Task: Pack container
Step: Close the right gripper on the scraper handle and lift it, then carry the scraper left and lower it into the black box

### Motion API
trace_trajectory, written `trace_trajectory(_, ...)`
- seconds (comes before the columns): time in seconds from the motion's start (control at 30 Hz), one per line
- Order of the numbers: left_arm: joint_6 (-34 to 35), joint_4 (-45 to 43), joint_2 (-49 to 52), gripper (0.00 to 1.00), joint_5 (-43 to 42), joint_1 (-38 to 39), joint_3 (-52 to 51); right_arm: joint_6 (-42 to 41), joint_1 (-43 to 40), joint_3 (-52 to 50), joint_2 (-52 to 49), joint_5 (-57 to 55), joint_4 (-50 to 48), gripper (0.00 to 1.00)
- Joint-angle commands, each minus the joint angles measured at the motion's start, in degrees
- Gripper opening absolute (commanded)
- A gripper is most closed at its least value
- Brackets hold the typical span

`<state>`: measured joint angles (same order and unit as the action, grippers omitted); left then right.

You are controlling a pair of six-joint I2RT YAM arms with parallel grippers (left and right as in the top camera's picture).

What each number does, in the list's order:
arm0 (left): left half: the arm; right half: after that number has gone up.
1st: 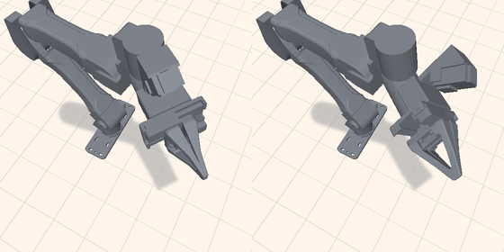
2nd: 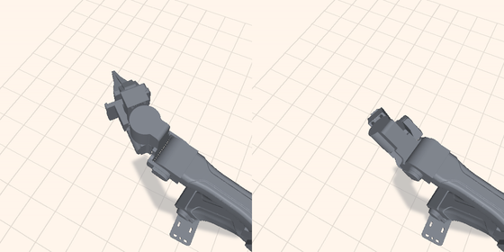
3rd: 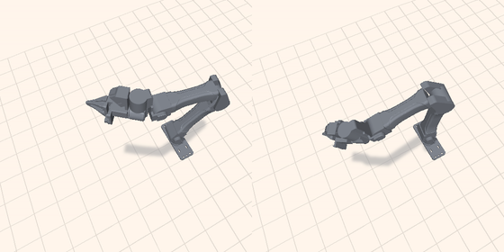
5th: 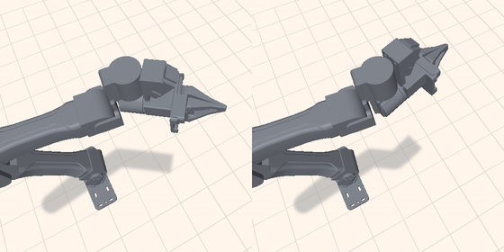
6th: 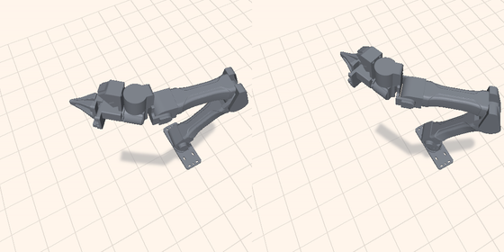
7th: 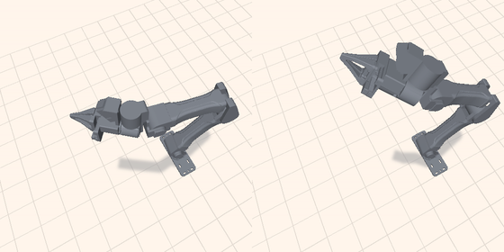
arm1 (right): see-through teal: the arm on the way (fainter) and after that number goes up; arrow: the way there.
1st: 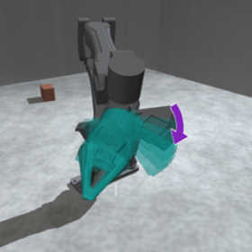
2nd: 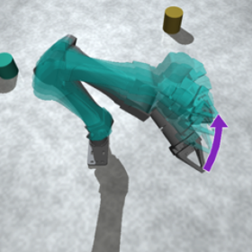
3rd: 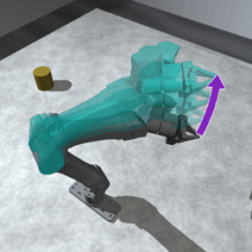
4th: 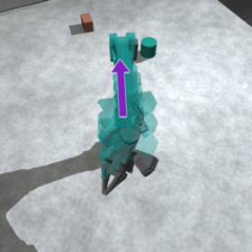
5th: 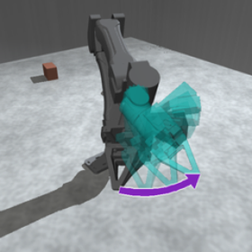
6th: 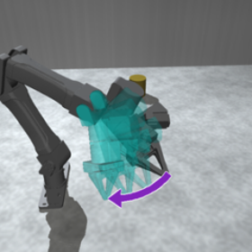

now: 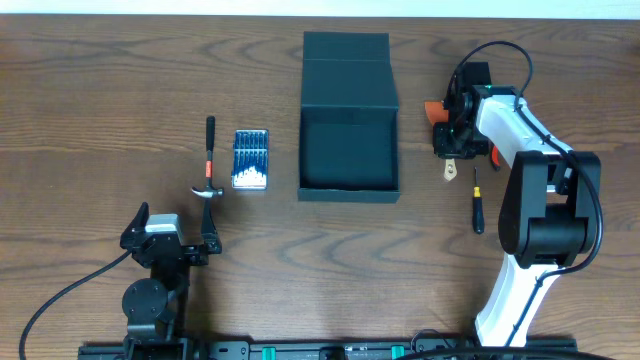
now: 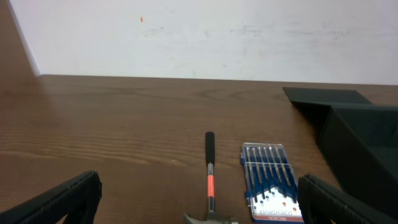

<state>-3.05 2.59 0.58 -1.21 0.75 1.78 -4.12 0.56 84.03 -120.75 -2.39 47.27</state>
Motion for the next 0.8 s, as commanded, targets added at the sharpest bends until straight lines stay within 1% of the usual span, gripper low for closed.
trace_trajectory(0.0,-0.37,1.22,-0.35,0.98,0.17,-0.31,-1.55,-0.09,0.24,0.17,-1.4,-0.85,0.96,0.02)
trace_trajectory(0.1,-0.37,1.22,-0.35,0.99,0.17,-0.31,-1.55,-0.09,0.24,1.46,-1.38,-0.9,1.97,0.01)
trace_trajectory(0.27,-0.37,1.22,-0.35,0.98,0.17,-0.31,-1.55,-0.09,0.24,5.7,-1.38,-1.29,4.98,0.01)
trace_trajectory(0.57,-0.37,1.22,-0.35,0.98,0.2,-0.31,-1.55,-0.02,0.28,15.61,-1.38,-2.12,11.02,0.01)
trace_trajectory(0.77,-0.37,1.22,-0.35,0.98,0.17,-0.31,-1.55,1.51,0.63,23.39,-1.38,-2.1,16.04,0.01)
